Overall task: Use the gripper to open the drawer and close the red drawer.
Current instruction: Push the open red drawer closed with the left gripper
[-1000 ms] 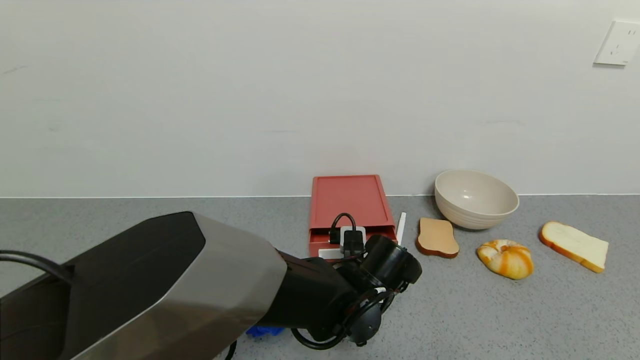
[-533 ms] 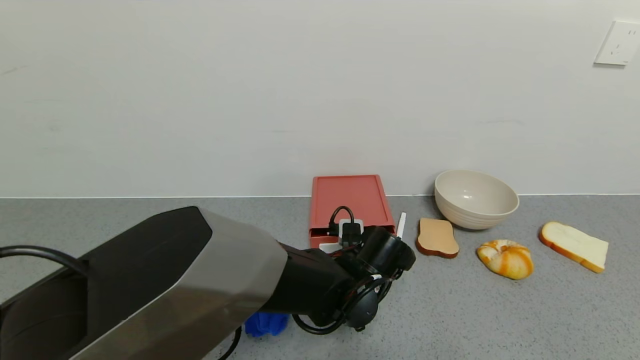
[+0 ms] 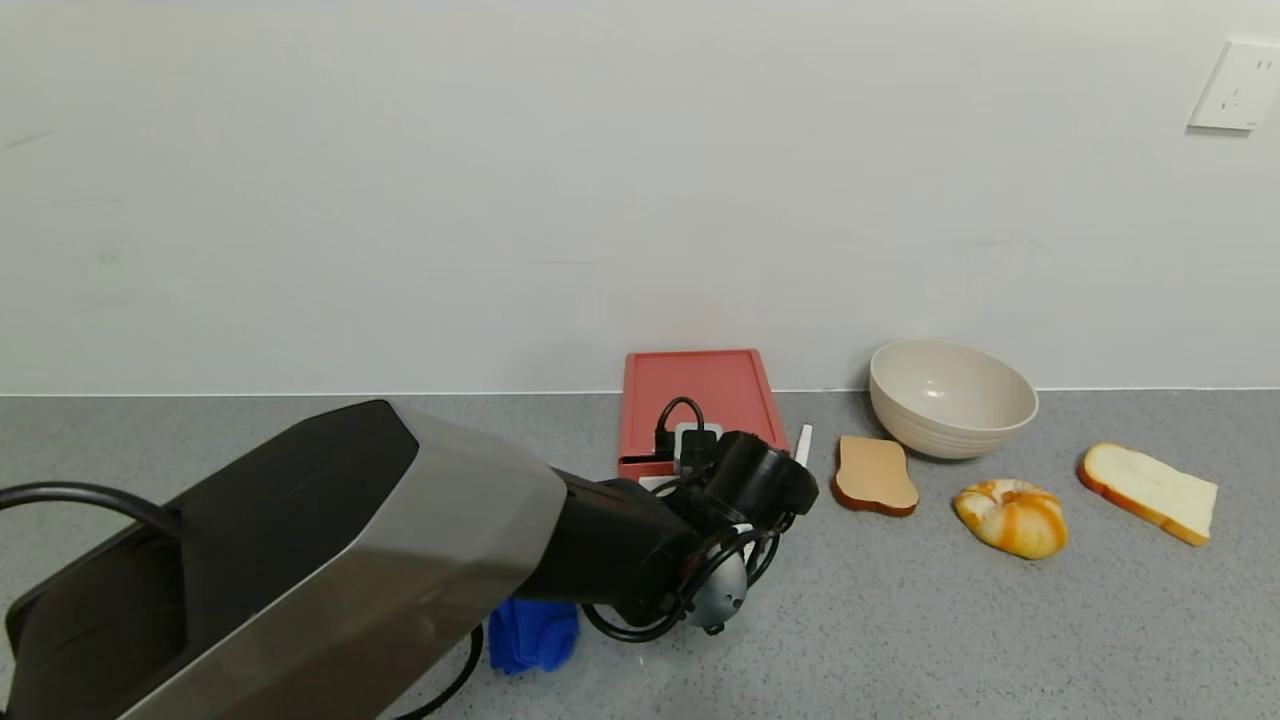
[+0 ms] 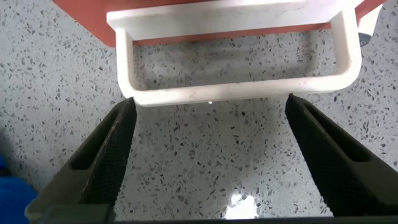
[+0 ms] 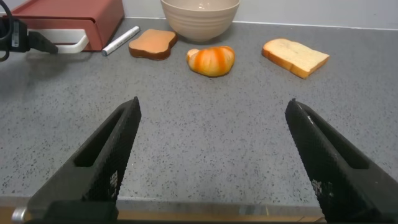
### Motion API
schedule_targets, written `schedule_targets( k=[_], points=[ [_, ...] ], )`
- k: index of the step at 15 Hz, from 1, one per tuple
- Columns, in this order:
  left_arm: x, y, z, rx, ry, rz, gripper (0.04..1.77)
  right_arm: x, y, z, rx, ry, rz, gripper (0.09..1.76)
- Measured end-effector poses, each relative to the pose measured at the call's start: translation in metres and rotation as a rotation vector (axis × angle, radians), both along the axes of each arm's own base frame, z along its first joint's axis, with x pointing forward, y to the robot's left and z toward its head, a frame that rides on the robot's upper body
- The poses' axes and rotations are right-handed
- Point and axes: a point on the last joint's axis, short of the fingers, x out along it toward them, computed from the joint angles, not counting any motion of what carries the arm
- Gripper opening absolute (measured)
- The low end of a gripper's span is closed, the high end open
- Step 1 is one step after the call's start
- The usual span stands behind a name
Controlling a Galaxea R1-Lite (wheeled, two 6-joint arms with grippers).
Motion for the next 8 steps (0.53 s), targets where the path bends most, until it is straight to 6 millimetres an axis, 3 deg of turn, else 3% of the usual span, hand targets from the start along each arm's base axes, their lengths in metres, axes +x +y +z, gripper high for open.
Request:
schedule_targets(
  k=[8],
  points=[
    [0.011,0.003,0.004,0.004,-0.017,0.004,1.72,0.0,0.0,0.0,0.0,0.0,0.0,1.71]
  ],
)
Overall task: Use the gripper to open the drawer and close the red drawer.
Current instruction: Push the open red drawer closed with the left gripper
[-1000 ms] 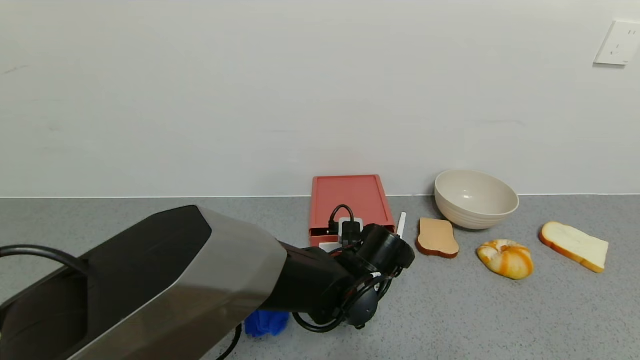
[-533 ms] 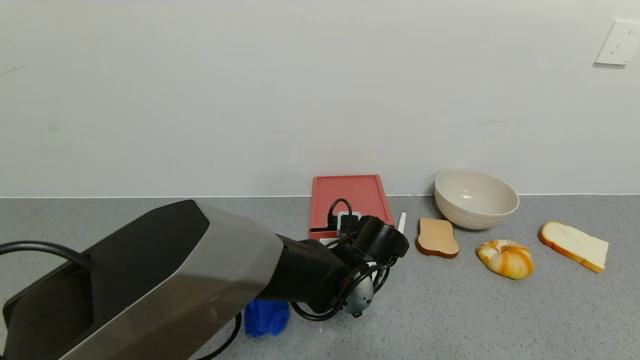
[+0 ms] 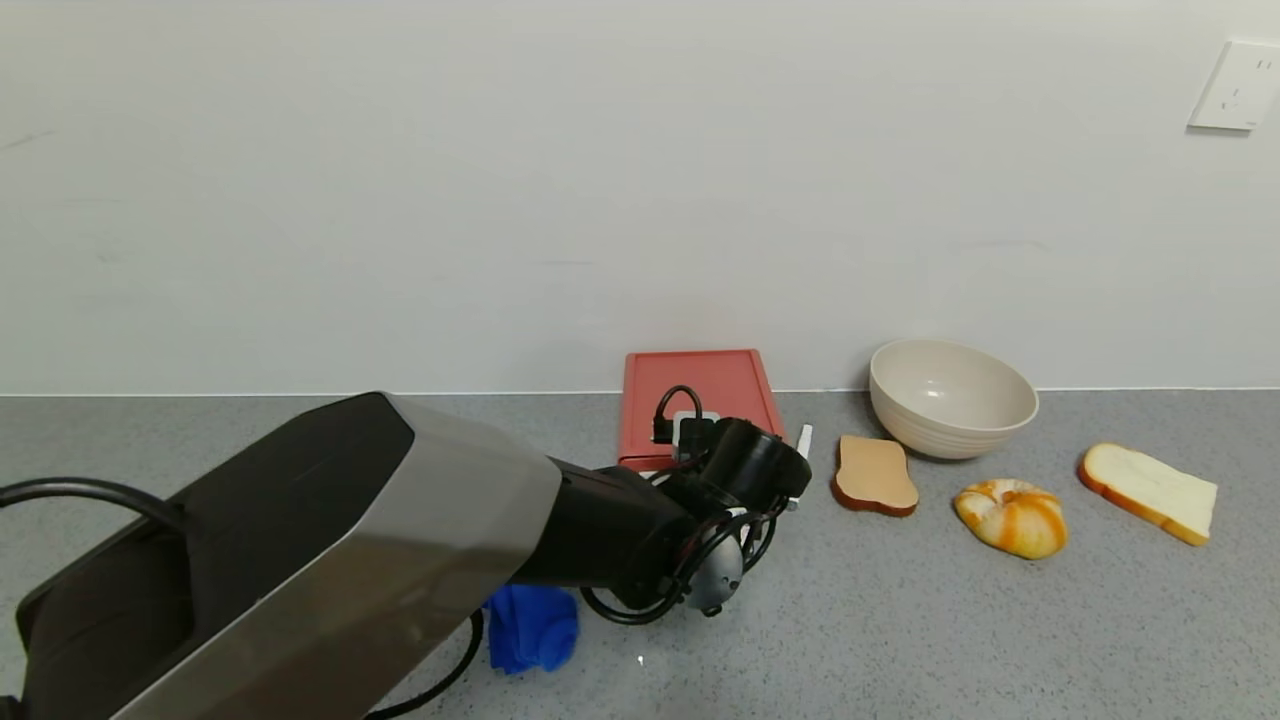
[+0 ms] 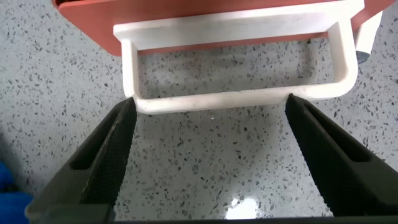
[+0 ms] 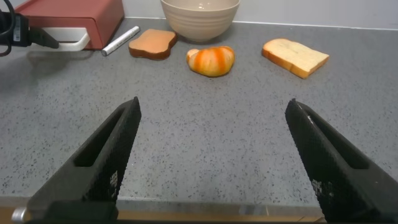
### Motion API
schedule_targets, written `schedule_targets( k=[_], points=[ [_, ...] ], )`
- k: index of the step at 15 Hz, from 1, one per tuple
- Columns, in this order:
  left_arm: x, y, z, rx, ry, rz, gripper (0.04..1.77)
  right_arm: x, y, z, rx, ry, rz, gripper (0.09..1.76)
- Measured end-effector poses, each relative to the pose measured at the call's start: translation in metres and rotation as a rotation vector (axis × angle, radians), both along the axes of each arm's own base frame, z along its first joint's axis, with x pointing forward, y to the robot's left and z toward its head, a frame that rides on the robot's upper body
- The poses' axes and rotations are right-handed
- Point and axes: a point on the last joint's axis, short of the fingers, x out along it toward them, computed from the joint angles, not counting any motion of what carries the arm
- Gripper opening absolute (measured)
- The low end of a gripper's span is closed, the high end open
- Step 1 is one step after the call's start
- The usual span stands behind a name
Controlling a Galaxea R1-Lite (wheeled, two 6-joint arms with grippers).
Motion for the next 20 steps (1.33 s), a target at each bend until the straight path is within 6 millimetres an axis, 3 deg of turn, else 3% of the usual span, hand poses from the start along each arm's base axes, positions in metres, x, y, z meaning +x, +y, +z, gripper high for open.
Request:
schedule_targets(
  k=[12,16,20],
  points=[
    [0.001,0.002,0.004,0.007,0.0,-0.001,1.72,0.0,0.0,0.0,0.0,0.0,0.0,1.71],
    [-0.018,0.007,0.02,0.052,0.048,-0.021,1.72,0.0,0.0,0.0,0.0,0.0,0.0,1.71],
    [-0.043,0.025,0.06,0.086,0.072,-0.041,1.72,0.0,0.0,0.0,0.0,0.0,0.0,1.71]
  ],
)
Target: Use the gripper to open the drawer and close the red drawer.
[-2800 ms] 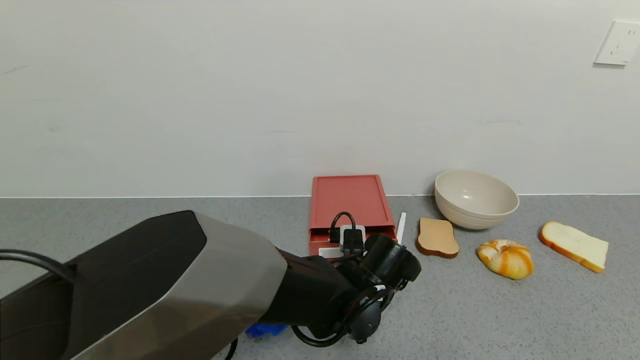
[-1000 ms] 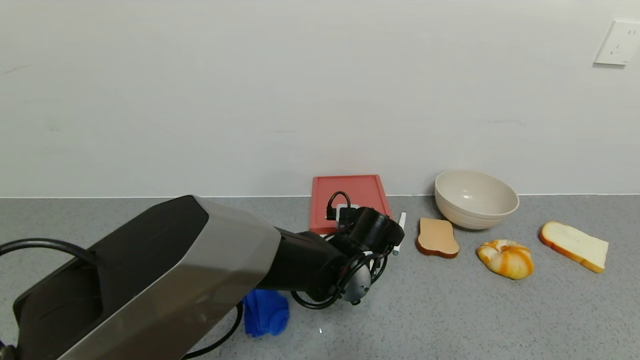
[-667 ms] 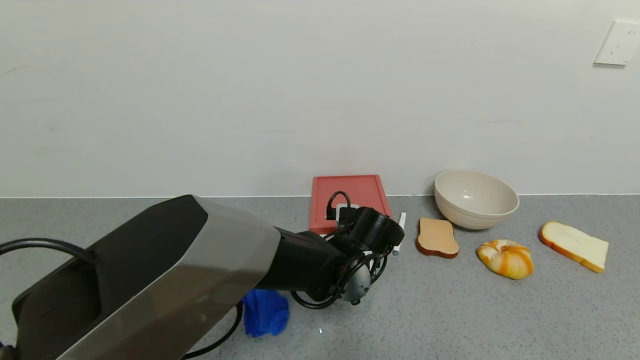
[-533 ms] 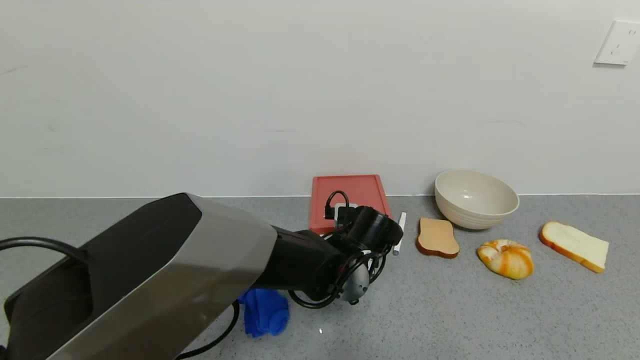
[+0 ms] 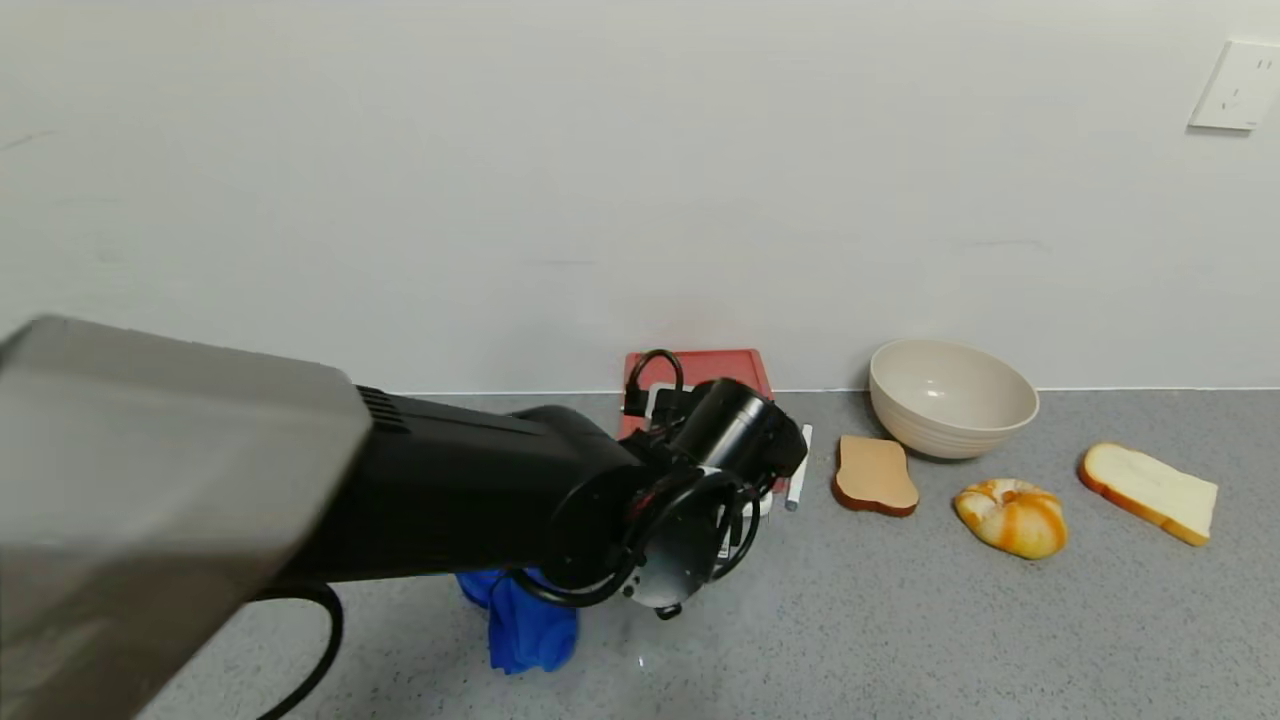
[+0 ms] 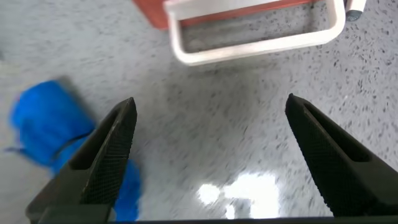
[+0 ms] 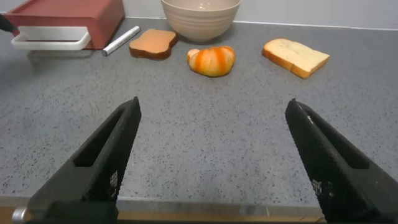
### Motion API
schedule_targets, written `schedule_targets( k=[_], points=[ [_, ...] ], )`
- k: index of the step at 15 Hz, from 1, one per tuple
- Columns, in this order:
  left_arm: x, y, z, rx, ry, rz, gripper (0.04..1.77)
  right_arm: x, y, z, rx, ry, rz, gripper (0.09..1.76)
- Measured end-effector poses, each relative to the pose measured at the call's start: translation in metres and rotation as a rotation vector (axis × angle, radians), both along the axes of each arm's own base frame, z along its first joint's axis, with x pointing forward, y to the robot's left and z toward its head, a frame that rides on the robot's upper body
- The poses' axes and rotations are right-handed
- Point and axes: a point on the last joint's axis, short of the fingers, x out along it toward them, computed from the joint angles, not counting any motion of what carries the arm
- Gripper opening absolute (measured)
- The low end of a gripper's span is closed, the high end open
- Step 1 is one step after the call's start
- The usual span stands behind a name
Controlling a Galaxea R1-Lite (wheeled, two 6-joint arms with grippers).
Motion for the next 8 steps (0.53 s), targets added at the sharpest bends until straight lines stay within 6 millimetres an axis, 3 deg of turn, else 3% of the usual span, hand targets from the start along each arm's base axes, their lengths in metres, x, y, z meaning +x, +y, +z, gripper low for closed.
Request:
schedule_targets(
  k=[3,8],
  points=[
    [-0.02,0.024,0.04,-0.012,-0.035,-0.034,1.72,0.0,0.0,0.0,0.0,-0.001,0.001,1.71],
    [-0.065,0.081,0.094,-0.066,-0.077,-0.156,1.72,0.0,0.0,0.0,0.0,0.0,0.0,1.71]
  ],
)
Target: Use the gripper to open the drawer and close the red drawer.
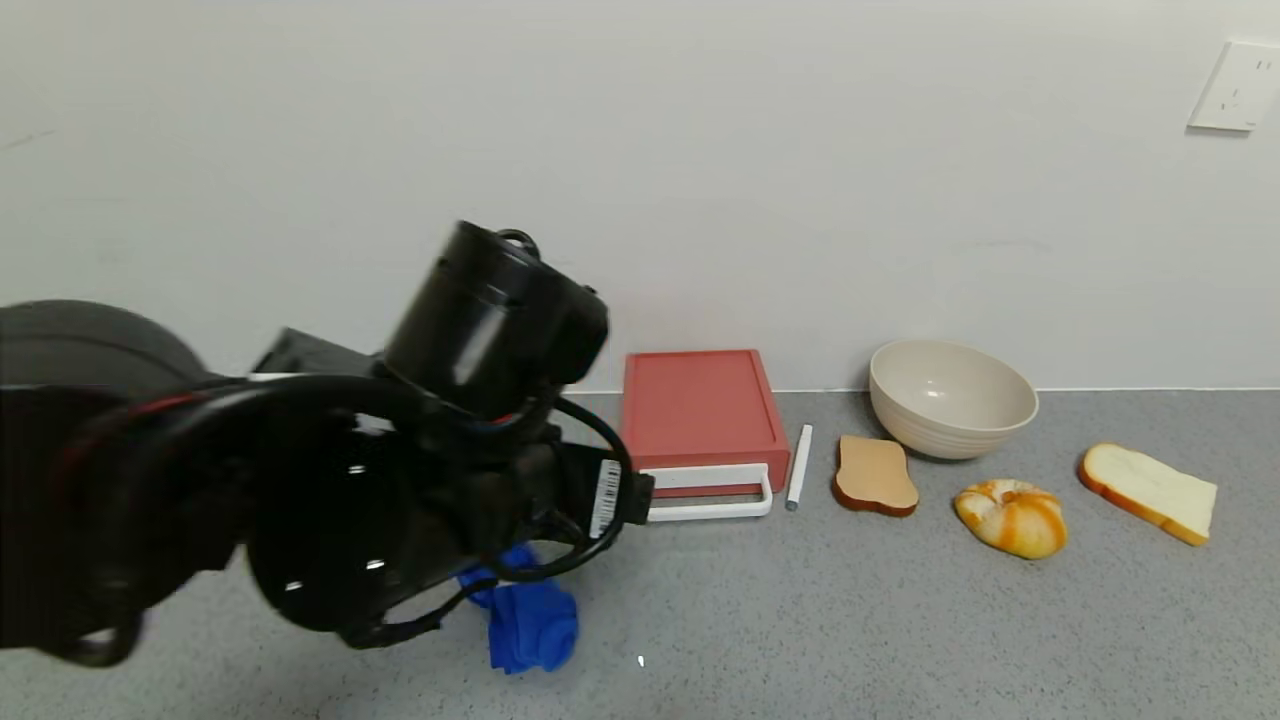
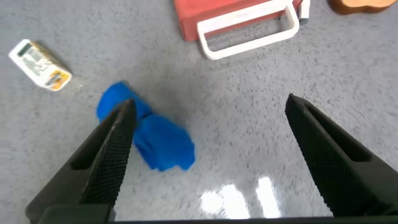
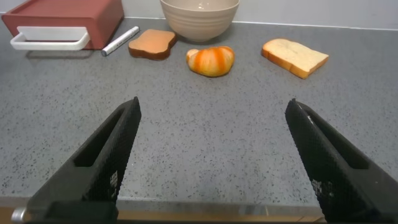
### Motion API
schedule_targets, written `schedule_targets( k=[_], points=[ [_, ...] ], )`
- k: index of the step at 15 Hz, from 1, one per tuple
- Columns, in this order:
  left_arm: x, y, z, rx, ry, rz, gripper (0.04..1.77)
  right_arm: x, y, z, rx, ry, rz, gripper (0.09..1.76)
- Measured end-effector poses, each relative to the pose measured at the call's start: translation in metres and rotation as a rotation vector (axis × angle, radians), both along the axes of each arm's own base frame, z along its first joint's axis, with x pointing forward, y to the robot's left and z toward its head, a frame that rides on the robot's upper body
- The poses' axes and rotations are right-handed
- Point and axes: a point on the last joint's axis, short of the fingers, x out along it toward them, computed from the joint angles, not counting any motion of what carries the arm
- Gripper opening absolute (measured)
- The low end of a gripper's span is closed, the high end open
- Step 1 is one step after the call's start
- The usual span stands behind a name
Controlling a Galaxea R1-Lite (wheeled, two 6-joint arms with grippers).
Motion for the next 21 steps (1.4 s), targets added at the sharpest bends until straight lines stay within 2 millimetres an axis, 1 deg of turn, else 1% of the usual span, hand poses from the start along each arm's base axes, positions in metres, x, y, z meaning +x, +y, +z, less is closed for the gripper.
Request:
schedule_targets(
  k=[3,6,8,10,11,14,17,19,21],
  points=[
    [-0.031,0.035,0.021,-0.029,-0.051,-0.035,1.72,0.0,0.0,0.0,0.0,0.0,-0.001,1.71],
    [-0.064,0.07,0.029,-0.066,-0.085,-0.079,1.72,0.0,0.0,0.0,0.0,0.0,-0.001,1.71],
    [-0.085,0.096,0.026,-0.051,-0.106,-0.122,1.72,0.0,0.0,0.0,0.0,0.0,-0.001,1.71],
    [-0.1,0.123,0.018,-0.021,-0.142,-0.148,1.72,0.0,0.0,0.0,0.0,0.0,-0.002,1.71],
    [-0.107,0.137,0.014,-0.014,-0.167,-0.141,1.72,0.0,0.0,0.0,0.0,0.0,-0.001,1.71],
    [-0.13,0.169,0.002,0.016,-0.226,-0.074,1.72,0.0,0.0,0.0,0.0,0.0,-0.002,1.71],
    [-0.156,0.193,-0.007,0.025,-0.295,0.011,1.72,0.0,0.0,0.0,0.0,0.0,-0.002,1.71],
    [-0.173,0.203,-0.011,0.01,-0.348,0.077,1.72,0.0,0.0,0.0,0.0,0.0,-0.002,1.71],
    [-0.191,0.209,-0.015,-0.002,-0.409,0.145,1.72,0.0,0.0,0.0,0.0,0.0,-0.002,1.71]
  ],
)
